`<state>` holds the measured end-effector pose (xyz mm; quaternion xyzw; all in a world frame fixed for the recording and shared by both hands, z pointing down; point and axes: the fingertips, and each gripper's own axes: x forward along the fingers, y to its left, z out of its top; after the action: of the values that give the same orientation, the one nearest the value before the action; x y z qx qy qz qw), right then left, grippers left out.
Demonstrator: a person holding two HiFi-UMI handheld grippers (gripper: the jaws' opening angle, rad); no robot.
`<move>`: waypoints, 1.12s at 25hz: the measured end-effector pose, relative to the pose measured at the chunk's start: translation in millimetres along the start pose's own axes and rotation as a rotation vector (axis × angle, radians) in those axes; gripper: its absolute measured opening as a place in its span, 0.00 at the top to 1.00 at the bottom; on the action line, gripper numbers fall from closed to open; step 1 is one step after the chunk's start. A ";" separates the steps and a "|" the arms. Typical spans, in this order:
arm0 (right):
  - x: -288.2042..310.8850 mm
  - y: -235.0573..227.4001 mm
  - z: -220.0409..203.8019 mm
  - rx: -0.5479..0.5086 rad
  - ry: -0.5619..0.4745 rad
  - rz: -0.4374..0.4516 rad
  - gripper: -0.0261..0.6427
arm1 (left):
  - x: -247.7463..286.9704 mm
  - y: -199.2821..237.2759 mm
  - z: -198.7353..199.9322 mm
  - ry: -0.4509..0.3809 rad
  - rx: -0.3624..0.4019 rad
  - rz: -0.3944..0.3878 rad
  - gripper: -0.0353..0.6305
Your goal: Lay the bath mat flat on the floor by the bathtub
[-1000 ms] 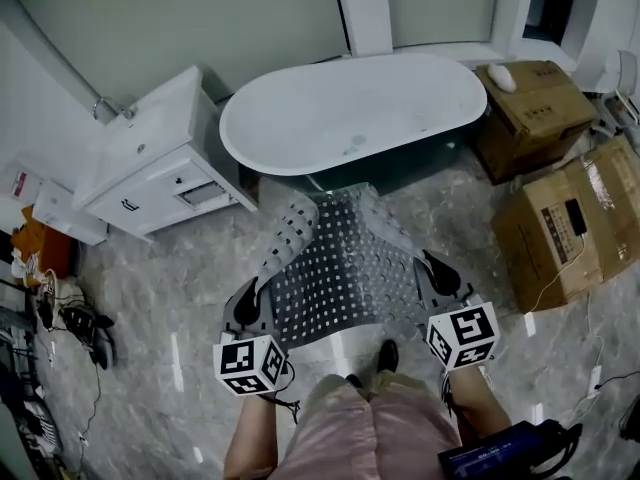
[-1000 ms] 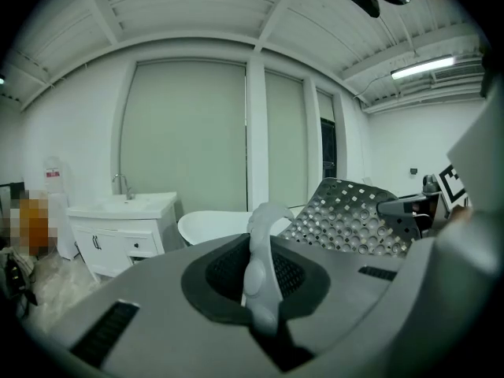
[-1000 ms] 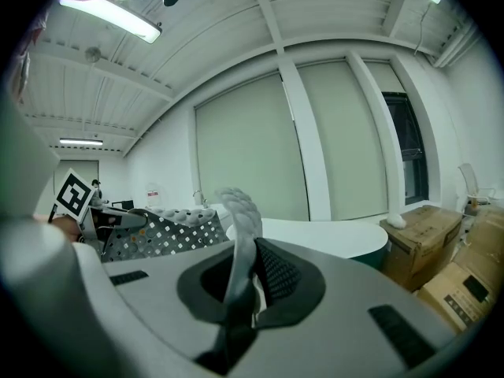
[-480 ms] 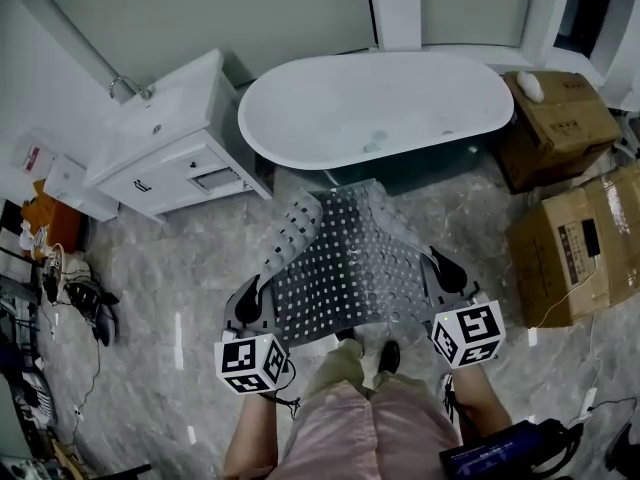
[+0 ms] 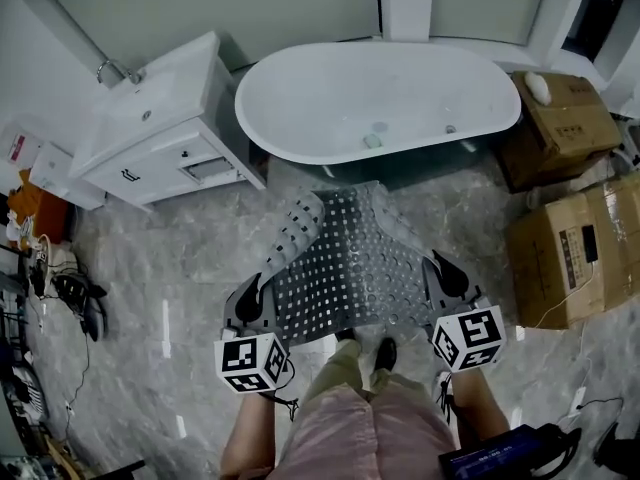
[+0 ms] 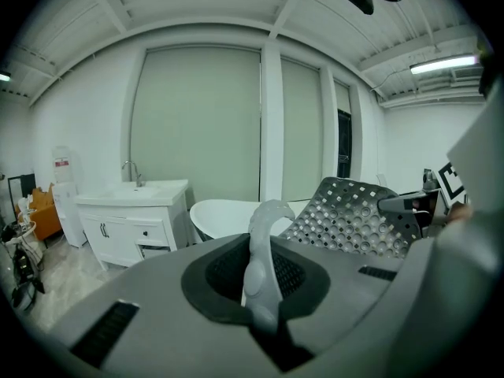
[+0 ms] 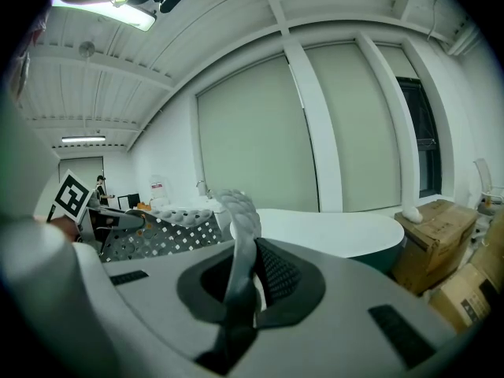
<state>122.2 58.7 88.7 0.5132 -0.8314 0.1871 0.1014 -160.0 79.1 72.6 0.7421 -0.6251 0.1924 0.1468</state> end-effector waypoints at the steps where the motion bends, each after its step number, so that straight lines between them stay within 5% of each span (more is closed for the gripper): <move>1: 5.5 2.8 2.0 -0.002 0.005 -0.002 0.92 | 4.3 5.2 0.6 0.003 -0.005 -0.004 0.90; 14: 79.3 31.5 53.3 -0.050 -0.001 -0.063 0.92 | 62.6 84.5 36.4 -0.026 -0.028 -0.050 0.90; 28: 88.1 19.6 73.7 -0.058 -0.022 -0.124 0.92 | 95.9 91.4 51.5 -0.039 -0.027 -0.086 0.90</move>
<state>66.6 -35.9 49.4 0.5628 -0.8041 0.1508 0.1184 -230.9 -44.1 70.0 0.7700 -0.5977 0.1629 0.1527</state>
